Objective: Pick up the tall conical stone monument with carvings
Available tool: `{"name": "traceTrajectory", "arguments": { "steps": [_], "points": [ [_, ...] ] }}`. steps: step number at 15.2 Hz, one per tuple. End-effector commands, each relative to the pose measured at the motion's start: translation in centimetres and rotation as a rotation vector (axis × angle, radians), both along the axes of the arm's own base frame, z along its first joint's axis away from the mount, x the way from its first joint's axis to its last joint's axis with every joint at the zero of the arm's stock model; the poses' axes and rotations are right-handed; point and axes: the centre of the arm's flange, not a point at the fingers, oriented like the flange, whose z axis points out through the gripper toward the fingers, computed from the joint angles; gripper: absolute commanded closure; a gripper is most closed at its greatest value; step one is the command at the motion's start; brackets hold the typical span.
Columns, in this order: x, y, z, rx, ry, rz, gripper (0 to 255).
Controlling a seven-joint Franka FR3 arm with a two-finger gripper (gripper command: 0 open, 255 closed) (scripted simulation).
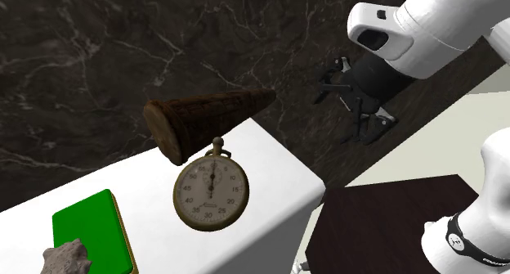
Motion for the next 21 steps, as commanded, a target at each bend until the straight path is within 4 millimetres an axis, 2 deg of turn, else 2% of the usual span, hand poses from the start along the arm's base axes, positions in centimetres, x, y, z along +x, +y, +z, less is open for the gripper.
{"name": "traceTrajectory", "arguments": {
  "steps": [1, 6, 12, 13, 20, 21],
  "points": [
    [1.1, -1.1, -0.5, -0.066, -0.039, 0.054, 0],
    [4.1, -4.2, -1.4, -0.219, -0.13, 0.174, 0],
    [8.2, -7.5, -1.5, -0.404, -0.238, 0.318, 0],
    [8.5, -7.7, -1.5, -0.417, -0.245, 0.328, 0],
    [8.5, -7.7, -5.5, -0.417, -0.245, 0.328, 0],
    [8.5, -7.7, -5.5, -0.417, -0.245, 0.328, 0]
  ]
}}
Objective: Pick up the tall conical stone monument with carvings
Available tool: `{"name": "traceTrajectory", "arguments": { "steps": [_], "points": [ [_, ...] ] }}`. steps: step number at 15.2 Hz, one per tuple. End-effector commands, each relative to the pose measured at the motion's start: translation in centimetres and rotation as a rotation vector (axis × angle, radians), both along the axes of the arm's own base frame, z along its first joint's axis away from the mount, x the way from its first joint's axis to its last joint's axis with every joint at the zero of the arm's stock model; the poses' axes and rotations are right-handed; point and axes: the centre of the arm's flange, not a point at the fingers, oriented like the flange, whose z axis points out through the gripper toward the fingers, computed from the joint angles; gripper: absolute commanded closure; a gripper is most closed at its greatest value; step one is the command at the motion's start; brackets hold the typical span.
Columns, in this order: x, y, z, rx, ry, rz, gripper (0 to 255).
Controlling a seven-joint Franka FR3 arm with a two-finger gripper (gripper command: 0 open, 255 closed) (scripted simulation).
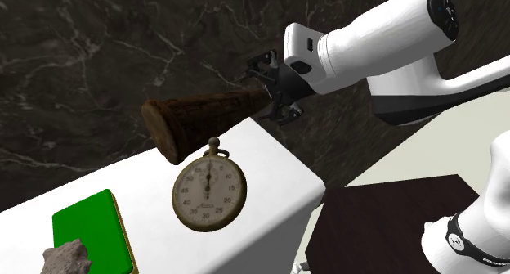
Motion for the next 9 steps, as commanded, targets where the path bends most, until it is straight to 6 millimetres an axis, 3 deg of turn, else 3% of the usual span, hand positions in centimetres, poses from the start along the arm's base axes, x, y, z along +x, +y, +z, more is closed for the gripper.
{"name": "traceTrajectory", "arguments": {
  "steps": [1, 2, 9],
  "points": [
    [-0.02, 0.01, -0.46, 0.001, 0.0, 0.001, 0],
    [0.01, 0.0, -0.48, 0.0, 0.0, 0.001, 255],
    [0.05, 0.02, -0.43, 0.0, 0.0, 0.001, 255]
  ]
}}
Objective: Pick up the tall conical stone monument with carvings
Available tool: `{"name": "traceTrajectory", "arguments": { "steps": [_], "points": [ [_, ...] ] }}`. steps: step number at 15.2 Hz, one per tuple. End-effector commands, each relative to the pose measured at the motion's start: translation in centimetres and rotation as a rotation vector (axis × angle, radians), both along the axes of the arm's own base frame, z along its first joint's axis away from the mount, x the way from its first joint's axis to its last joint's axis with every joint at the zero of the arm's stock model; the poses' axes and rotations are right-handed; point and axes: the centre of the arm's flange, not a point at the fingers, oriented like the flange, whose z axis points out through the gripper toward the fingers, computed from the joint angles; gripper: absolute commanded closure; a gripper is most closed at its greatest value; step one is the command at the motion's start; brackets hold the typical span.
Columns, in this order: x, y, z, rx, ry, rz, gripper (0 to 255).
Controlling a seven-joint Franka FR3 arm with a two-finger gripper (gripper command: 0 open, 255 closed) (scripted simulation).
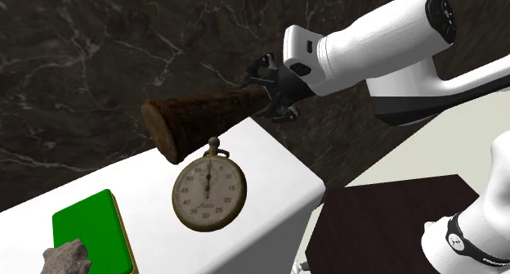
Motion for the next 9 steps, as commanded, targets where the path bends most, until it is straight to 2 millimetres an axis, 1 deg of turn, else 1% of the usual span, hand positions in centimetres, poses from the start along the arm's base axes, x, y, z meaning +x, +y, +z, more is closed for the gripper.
{"name": "traceTrajectory", "arguments": {
  "steps": [1, 2, 9],
  "points": [
    [0.0, 0.0, -0.1, 0.0, 0.002, 0.001, 255],
    [-0.1, 0.0, -0.1, 0.0, 0.002, 0.001, 255],
    [-0.1, 0.0, 3.6, 0.0, 0.002, 0.001, 255]
  ]
}}
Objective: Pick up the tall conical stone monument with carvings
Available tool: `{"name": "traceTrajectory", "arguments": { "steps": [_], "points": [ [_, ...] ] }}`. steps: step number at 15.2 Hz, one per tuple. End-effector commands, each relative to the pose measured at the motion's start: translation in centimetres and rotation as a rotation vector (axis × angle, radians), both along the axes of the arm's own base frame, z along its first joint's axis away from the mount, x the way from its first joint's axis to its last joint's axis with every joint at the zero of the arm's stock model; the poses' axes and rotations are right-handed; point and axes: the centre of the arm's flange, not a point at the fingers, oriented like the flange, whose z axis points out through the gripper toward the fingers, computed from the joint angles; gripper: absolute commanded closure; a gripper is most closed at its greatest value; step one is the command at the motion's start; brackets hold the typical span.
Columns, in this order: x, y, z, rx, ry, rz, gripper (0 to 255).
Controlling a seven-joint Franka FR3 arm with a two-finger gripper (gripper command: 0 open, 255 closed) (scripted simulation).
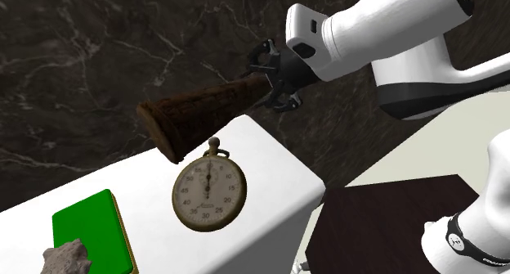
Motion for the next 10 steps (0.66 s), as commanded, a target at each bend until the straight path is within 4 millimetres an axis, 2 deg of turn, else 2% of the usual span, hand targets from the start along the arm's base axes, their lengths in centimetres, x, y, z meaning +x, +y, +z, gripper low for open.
{"name": "traceTrajectory", "arguments": {
  "steps": [1, 8, 10],
  "points": [
    [0.1, -0.1, 1.2, 0.0, -0.003, 0.0, 255],
    [0.1, -0.1, 4.9, 0.0, -0.003, 0.0, 255],
    [0.1, -0.1, 5.0, 0.0, -0.003, 0.0, 255]
  ]
}}
